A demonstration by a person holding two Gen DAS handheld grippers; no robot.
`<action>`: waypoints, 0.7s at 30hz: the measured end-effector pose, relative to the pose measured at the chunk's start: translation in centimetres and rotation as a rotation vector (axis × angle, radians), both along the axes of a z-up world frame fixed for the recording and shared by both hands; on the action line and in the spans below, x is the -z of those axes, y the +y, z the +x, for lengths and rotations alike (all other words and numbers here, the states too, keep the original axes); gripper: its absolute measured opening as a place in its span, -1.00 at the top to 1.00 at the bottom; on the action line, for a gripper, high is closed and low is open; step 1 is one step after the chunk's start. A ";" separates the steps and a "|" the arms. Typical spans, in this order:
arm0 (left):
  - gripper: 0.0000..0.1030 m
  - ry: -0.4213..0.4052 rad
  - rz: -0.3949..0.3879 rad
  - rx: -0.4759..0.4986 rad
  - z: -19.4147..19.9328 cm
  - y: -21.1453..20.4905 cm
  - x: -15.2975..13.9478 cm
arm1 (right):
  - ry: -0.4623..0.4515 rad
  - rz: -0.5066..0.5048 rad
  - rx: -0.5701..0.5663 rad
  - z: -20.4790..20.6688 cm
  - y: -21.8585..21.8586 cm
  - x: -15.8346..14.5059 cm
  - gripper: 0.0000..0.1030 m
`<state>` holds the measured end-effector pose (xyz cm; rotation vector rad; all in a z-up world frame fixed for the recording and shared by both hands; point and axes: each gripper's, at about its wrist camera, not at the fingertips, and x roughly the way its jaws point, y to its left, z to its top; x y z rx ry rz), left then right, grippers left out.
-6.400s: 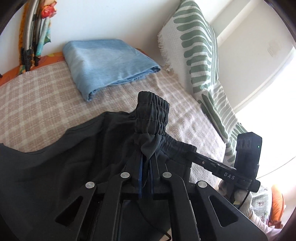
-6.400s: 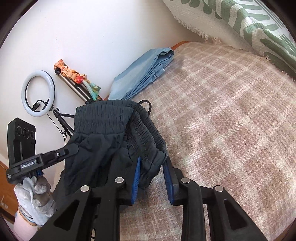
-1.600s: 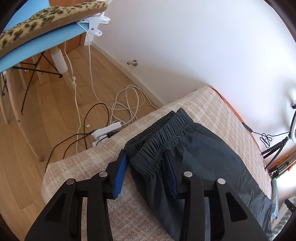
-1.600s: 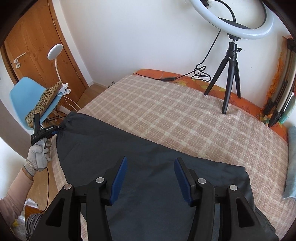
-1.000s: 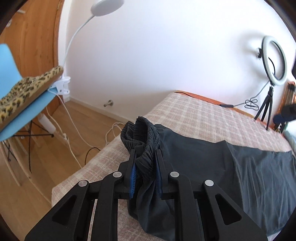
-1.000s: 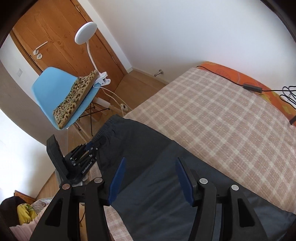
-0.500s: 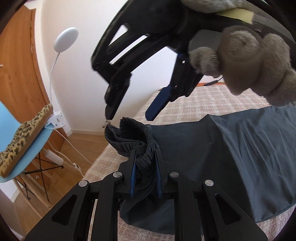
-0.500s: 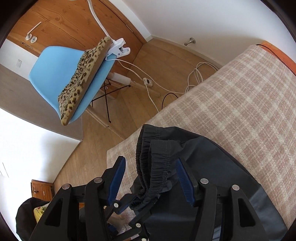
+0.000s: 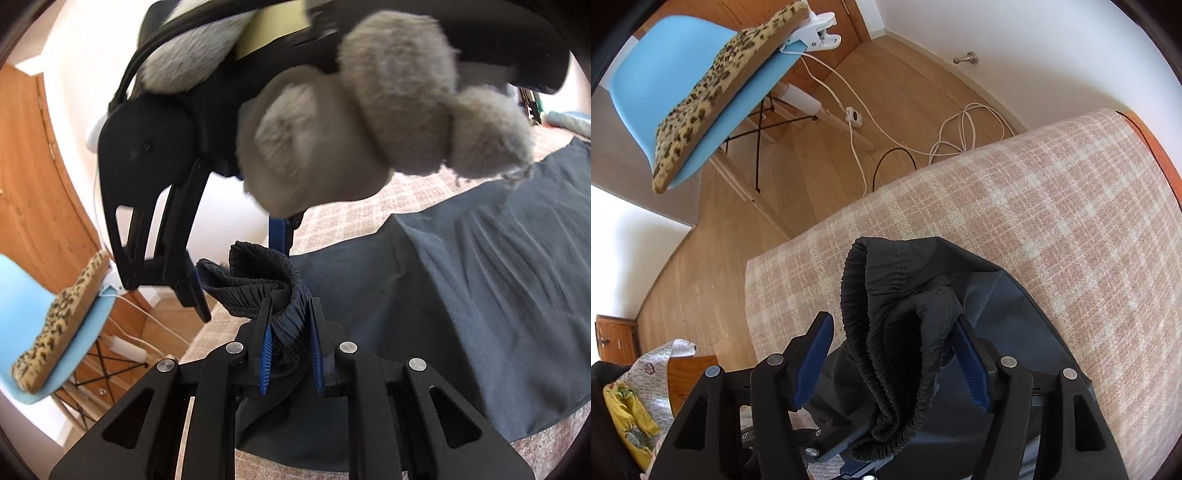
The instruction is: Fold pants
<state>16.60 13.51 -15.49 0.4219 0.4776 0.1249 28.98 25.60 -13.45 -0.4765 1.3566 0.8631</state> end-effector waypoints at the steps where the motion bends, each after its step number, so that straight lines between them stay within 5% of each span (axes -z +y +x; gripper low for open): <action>1: 0.69 0.001 0.012 0.002 0.0 -0.2 0.0 | -0.022 -0.020 -0.010 -0.2 0.3 0.2 -0.32; 2: 0.69 0.002 0.014 0.002 0.0 -0.2 0.0 | -0.037 -0.031 -0.011 -0.3 0.5 0.4 -0.29; 5: 0.69 0.001 -0.003 -0.007 -0.2 -0.1 -0.2 | 0.000 -0.019 0.038 0.5 0.0 0.9 0.35; 8: 0.58 -0.018 0.003 -0.047 -0.6 -0.1 -0.2 | 0.043 0.057 0.100 1.3 -1.3 0.5 0.58; 15: 0.44 -0.057 -0.040 -0.123 -0.6 0.2 -1.1 | 0.112 0.206 0.203 1.5 -5.2 -1.0 0.69; 21: 0.41 -0.042 -0.079 -0.072 -0.9 0.3 -2.5 | 0.146 0.295 0.254 1.5 -8.2 -2.0 0.70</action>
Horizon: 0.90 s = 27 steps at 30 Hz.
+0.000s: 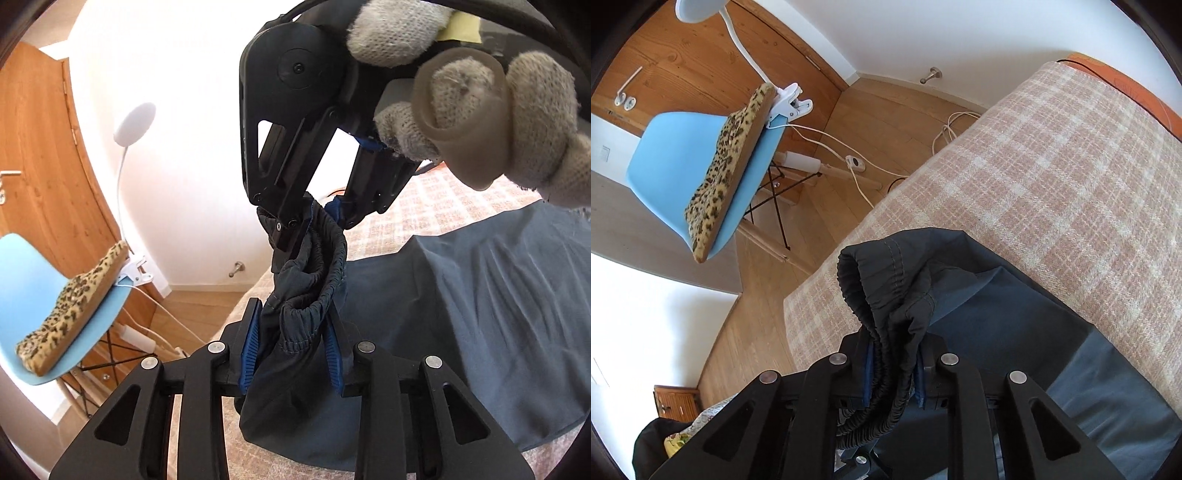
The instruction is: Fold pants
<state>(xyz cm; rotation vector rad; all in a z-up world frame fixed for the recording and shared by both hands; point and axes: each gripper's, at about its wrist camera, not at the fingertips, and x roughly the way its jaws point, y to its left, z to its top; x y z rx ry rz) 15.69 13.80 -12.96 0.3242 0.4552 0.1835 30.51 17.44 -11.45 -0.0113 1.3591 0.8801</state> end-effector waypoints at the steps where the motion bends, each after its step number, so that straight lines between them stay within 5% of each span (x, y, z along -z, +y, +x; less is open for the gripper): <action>1: 0.41 0.002 -0.013 0.033 -0.2 -0.1 -0.3 | 0.000 0.008 0.005 0.0 -0.6 -0.3 0.70; 4: 0.43 0.019 -0.023 0.125 -0.6 -0.9 -1.6 | -0.005 0.048 0.020 0.0 -1.5 -1.7 0.71; 6: 0.72 0.039 -0.033 0.180 -0.6 -1.6 -2.6 | -0.016 0.070 0.031 -0.2 -2.6 -2.8 0.71; 8: 0.76 0.051 -0.056 0.230 -0.6 -2.4 -3.9 | -0.031 0.088 0.046 -0.5 -4.5 -4.1 0.71; 14: 0.79 0.087 -0.171 0.384 -1.4 -6.1 -7.7 | -0.058 0.141 0.116 -1.8 -11.2 -6.9 0.72; 19: 0.79 0.117 -0.186 0.518 -3.1 -11.7 -9.0 | -0.071 0.179 0.198 -4.2 -18.6 -8.3 0.72; 27: 0.70 0.273 -0.213 0.722 -4.6 -21.2 -8.3 | -0.048 0.206 0.379 -8.3 -31.3 -6.1 0.72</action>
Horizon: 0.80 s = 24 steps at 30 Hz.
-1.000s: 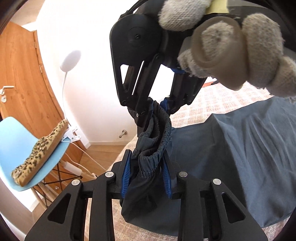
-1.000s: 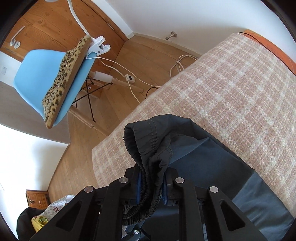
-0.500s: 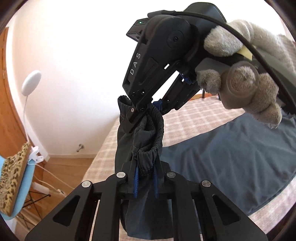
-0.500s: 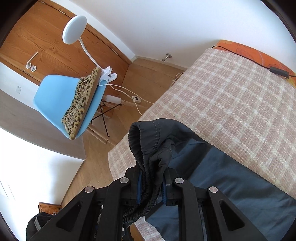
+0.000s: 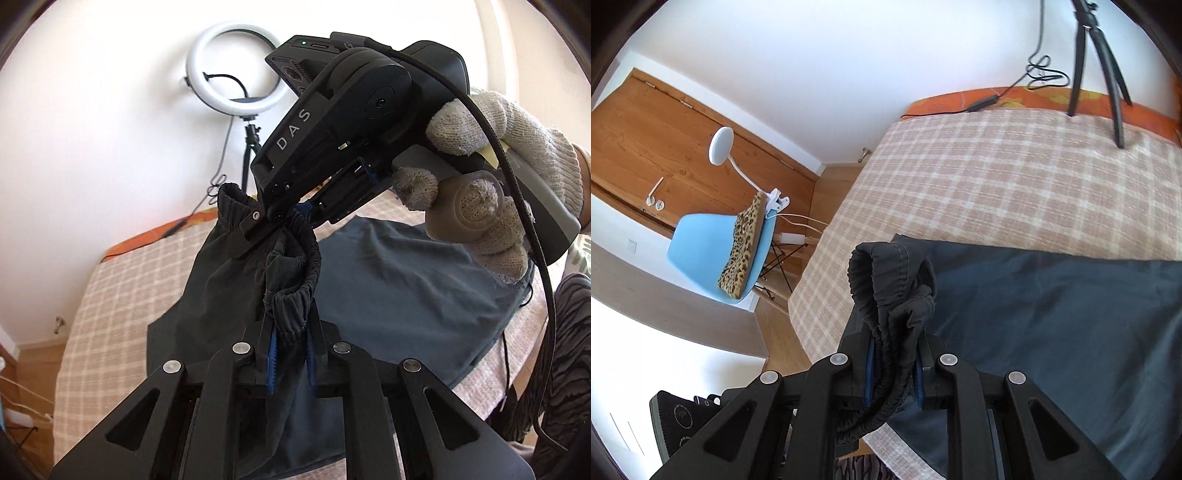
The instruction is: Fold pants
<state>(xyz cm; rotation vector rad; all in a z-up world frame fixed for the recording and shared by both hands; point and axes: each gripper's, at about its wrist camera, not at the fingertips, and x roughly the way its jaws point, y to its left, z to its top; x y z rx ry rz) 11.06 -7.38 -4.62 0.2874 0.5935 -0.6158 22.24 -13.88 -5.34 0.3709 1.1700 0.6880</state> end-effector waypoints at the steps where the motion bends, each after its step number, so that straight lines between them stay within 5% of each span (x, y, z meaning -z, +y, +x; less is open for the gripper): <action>1: 0.70 0.037 -0.011 0.023 0.0 -0.4 0.0 | 0.006 -0.001 0.022 -0.5 -1.3 0.5 0.71; 6: 0.46 0.105 -0.081 0.019 -0.7 1.2 -0.9 | 0.037 0.022 0.106 -2.0 -7.1 3.3 0.71; 15: 0.45 0.127 -0.070 -0.324 0.7 10.7 0.2 | 0.055 -0.045 0.201 -4.6 -14.9 6.1 0.71; 24: 0.45 0.158 -0.006 -0.248 1.1 5.8 3.4 | 0.055 -0.112 0.252 -7.3 -21.4 5.7 0.69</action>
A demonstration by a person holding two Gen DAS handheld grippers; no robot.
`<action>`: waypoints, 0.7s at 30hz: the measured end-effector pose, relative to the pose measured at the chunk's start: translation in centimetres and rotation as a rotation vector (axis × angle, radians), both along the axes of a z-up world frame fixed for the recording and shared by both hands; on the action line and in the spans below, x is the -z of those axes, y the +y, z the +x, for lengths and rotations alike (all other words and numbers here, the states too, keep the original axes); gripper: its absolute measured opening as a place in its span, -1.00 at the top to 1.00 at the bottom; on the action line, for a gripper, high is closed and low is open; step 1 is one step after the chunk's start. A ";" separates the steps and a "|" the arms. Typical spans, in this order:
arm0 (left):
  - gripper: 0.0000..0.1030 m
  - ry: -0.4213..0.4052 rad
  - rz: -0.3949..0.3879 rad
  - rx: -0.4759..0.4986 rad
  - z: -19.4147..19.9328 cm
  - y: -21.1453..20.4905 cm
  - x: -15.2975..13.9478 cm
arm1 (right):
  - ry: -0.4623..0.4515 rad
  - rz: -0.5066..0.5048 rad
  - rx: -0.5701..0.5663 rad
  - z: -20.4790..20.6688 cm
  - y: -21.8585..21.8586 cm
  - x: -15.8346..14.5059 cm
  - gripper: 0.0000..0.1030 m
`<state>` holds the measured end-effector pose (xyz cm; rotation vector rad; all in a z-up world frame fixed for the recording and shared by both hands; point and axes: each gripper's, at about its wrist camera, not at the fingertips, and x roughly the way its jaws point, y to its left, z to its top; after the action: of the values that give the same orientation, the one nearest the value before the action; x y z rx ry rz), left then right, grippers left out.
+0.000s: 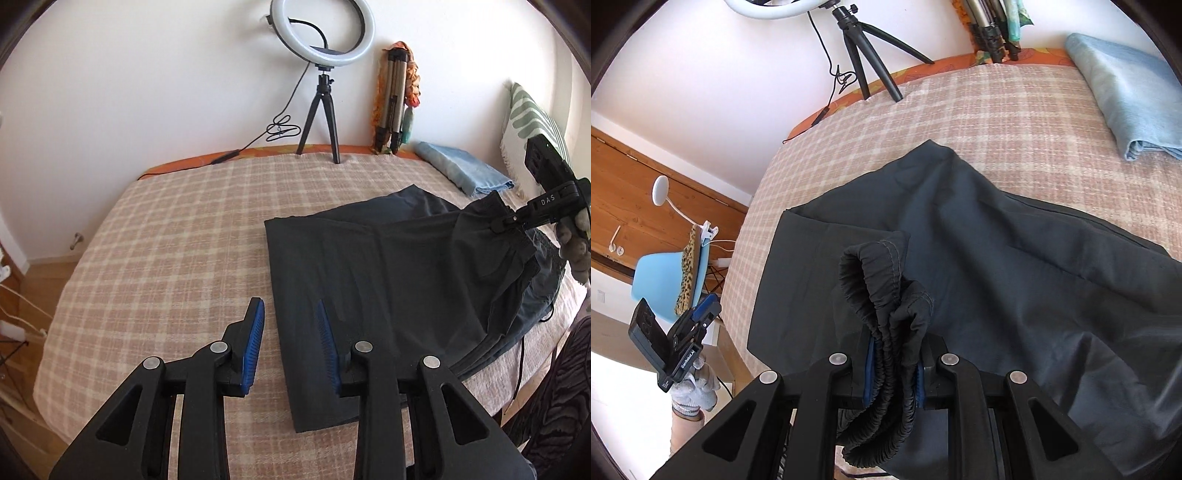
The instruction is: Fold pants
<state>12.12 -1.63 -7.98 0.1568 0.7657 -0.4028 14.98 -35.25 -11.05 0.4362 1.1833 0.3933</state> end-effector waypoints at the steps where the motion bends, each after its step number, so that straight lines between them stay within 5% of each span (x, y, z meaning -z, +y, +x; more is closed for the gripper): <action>1: 0.45 0.001 0.010 0.019 0.1 -0.8 0.2 | 0.001 -0.009 0.006 -0.3 -1.0 0.0 0.69; 21: 0.45 0.064 0.090 0.198 0.9 -10.2 3.7 | 0.046 -0.123 0.127 -5.2 -15.1 -0.5 0.68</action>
<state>13.02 -11.83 -11.71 0.3064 0.8351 -0.5635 9.79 -50.38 -10.60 0.4133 1.2103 0.2007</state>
